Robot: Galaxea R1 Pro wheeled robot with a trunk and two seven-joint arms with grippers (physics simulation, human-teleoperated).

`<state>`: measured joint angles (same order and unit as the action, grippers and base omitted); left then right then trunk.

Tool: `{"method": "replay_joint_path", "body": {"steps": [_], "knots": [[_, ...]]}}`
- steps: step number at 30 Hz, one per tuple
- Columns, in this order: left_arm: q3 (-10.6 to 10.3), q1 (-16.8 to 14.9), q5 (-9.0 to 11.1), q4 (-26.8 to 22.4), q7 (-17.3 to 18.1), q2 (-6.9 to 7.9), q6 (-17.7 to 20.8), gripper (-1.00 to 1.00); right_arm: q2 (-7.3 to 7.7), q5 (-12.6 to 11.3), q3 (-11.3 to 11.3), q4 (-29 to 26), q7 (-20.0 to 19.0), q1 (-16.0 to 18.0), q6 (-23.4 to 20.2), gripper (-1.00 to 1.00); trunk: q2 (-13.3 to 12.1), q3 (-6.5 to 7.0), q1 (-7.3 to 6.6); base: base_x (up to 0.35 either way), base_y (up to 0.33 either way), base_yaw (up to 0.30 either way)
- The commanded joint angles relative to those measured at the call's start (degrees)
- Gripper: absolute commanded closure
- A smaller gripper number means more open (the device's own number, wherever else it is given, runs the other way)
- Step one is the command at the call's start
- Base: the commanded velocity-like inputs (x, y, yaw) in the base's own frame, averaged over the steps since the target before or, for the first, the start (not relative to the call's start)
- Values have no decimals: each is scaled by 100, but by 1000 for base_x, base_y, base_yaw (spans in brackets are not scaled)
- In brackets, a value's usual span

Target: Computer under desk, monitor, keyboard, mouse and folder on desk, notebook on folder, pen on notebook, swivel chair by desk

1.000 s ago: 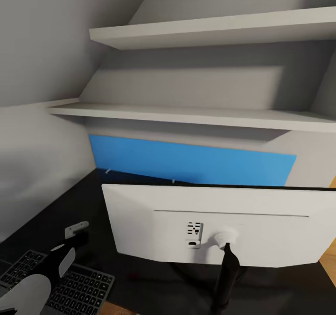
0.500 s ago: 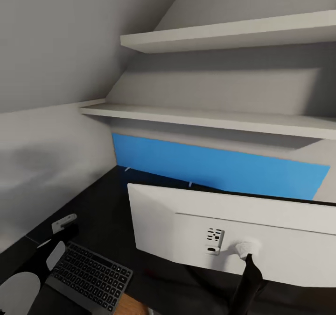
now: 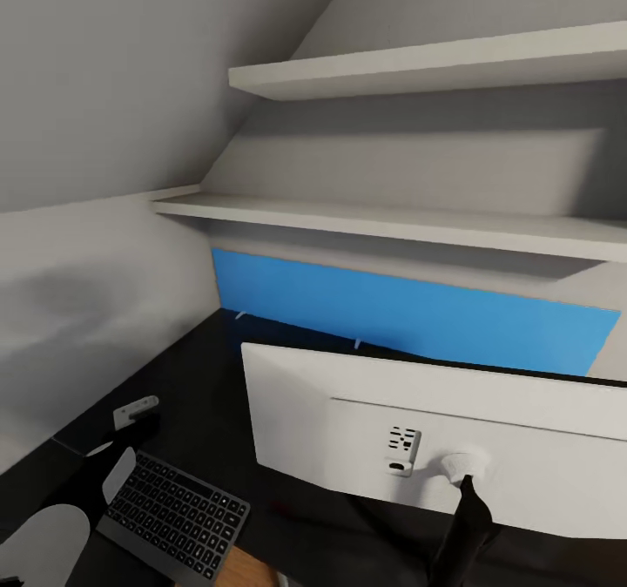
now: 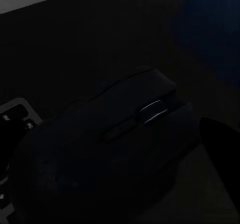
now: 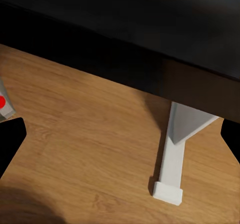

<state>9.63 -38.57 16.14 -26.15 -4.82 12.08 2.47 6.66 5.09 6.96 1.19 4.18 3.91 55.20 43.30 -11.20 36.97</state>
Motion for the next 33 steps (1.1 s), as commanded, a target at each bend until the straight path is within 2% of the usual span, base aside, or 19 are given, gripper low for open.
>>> {"method": "replay_joint_path", "body": {"steps": [1, 7, 12, 17, 23, 33], "knots": [[-5, -2, 55, -12, -15, -1, 19, 100, 1, 77, -2, -14, 97, 13, 52, -100, 7, -7, 1, 0, 0, 0], [-5, 21, 55, -42, -13, -5, -27, 100, 2, 79, -2, -14, 89, 13, 47, -100, 7, -7, 1, -11, -1, 0], [-5, 32, 48, -40, -17, -8, -187, 100, 2, 83, -2, -14, 82, 13, 44, -100, 7, -7, 1, -199, -125, 0], [-5, 34, 47, -39, -16, -9, -227, 100, 0, 87, -2, -14, 76, 13, 43, -100, 7, -7, 1, -241, -183, 0], [-5, 35, 47, -41, -18, -12, -233, 100, -2, 88, -2, -14, 75, 13, 43, -100, 7, -7, 1, -69, -57, 0], [-5, 34, 47, -39, -19, -13, -229, 100, -7, 97, -3, -14, 74, 13, 43, -100, -394, 172, -219, -5, -4, 3]]}}
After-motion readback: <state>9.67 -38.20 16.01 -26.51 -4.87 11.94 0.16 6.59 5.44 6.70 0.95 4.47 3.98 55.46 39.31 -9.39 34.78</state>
